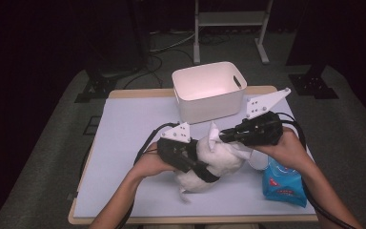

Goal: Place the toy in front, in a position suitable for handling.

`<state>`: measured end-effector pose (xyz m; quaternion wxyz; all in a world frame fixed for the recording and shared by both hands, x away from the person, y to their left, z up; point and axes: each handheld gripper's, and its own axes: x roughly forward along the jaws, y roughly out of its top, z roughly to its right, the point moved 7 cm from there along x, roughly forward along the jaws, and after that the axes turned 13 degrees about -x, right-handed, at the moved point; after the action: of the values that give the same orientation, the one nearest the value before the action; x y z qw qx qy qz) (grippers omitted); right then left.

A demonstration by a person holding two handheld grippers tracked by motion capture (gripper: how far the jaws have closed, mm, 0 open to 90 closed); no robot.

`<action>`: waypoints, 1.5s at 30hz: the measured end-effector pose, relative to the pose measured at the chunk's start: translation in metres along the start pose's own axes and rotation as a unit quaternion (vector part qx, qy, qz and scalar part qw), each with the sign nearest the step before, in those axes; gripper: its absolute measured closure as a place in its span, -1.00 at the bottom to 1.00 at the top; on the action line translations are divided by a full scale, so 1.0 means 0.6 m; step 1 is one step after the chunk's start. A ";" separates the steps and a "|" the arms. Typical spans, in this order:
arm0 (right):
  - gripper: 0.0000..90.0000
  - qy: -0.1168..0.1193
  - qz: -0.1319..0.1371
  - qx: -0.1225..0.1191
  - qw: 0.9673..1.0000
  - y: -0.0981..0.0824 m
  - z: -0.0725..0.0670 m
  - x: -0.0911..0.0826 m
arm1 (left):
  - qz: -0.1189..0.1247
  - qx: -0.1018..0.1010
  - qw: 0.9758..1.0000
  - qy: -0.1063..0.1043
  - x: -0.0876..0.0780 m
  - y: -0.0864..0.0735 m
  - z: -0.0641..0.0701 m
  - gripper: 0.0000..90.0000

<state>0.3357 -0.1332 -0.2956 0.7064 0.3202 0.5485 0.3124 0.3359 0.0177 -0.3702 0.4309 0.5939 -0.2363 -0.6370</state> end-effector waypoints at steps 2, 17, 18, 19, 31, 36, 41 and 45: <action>0.85 0.005 -0.005 0.000 1.000 -0.005 -0.001 0.005 | -0.005 -0.002 1.000 -0.002 0.000 -0.006 -0.001 -0.26; 0.85 0.015 -0.055 -0.011 0.998 -0.016 -0.008 0.039 | -0.035 -0.001 0.999 -0.002 0.046 -0.001 0.000 -0.36; 0.85 0.015 -0.060 -0.009 0.998 -0.024 -0.008 0.043 | -0.037 -0.001 0.999 -0.002 0.048 -0.002 0.000 -0.38; 0.85 0.017 -0.060 -0.003 0.998 -0.030 -0.008 0.044 | -0.036 -0.002 0.999 -0.003 0.050 -0.004 -0.001 -0.39; 0.85 0.013 -0.057 0.034 0.998 -0.072 -0.002 0.031 | -0.033 0.001 0.999 0.012 0.051 0.003 0.002 -0.51; 0.85 0.016 -0.049 0.044 0.998 -0.084 -0.003 0.029 | -0.036 0.002 0.999 0.024 0.047 0.002 0.004 -0.61; 0.86 0.014 -0.051 0.061 0.997 -0.102 0.001 0.025 | -0.035 -0.001 0.999 0.039 0.038 -0.002 -0.001 -0.69; 0.86 0.017 -0.041 0.077 0.996 -0.115 0.001 0.024 | -0.043 -0.013 0.998 0.037 0.033 -0.011 -0.006 -0.73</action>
<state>0.3456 -0.1629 -0.3586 0.6821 0.3456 0.5958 0.2458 0.3388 0.0055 -0.3874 0.4192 0.6212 -0.1861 -0.6354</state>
